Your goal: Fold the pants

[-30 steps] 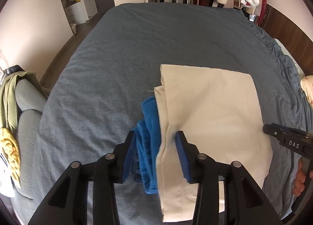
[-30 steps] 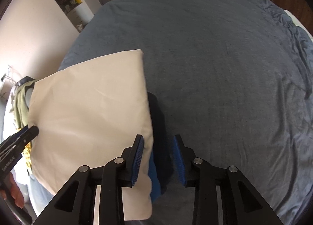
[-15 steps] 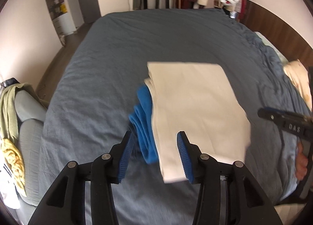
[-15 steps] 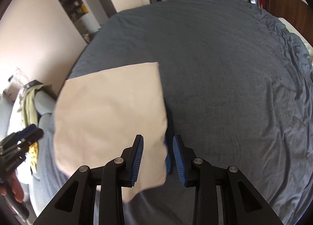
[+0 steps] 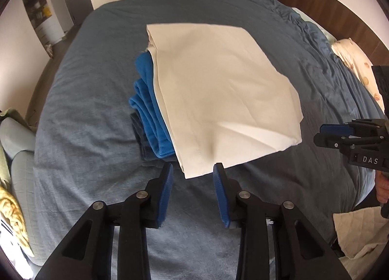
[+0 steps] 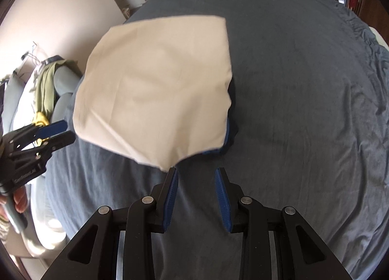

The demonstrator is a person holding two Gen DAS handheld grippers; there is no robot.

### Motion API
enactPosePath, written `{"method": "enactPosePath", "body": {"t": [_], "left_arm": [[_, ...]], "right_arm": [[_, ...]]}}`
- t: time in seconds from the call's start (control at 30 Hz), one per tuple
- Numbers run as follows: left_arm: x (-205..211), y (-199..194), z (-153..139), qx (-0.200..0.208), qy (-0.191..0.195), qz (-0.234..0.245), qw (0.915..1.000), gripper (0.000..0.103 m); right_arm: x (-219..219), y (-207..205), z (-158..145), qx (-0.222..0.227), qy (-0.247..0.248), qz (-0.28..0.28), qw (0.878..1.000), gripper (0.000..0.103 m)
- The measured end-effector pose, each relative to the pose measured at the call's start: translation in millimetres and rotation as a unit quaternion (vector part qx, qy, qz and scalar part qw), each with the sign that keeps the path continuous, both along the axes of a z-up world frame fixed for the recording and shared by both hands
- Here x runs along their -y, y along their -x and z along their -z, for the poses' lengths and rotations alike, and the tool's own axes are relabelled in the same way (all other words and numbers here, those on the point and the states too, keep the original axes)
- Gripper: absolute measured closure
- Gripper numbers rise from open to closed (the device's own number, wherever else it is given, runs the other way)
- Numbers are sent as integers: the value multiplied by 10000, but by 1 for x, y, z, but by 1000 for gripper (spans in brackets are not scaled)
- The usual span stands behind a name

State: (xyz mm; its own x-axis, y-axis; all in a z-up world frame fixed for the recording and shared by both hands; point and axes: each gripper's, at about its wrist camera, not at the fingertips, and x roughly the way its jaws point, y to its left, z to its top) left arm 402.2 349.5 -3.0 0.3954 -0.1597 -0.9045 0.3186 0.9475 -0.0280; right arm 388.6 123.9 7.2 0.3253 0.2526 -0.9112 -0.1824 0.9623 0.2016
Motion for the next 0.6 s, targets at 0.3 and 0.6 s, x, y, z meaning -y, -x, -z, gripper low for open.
{"method": "enactPosePath", "body": {"t": [0.3,0.6], "left_arm": [[-1,-4,8,-111,30,37,9999,69],[4,-5,11,-178,4,139,9997,100]], "right_arm": [[9,-8,14,-114,152,382,9991,70],[19,-20,24,-169,255,365,9989,70]]}}
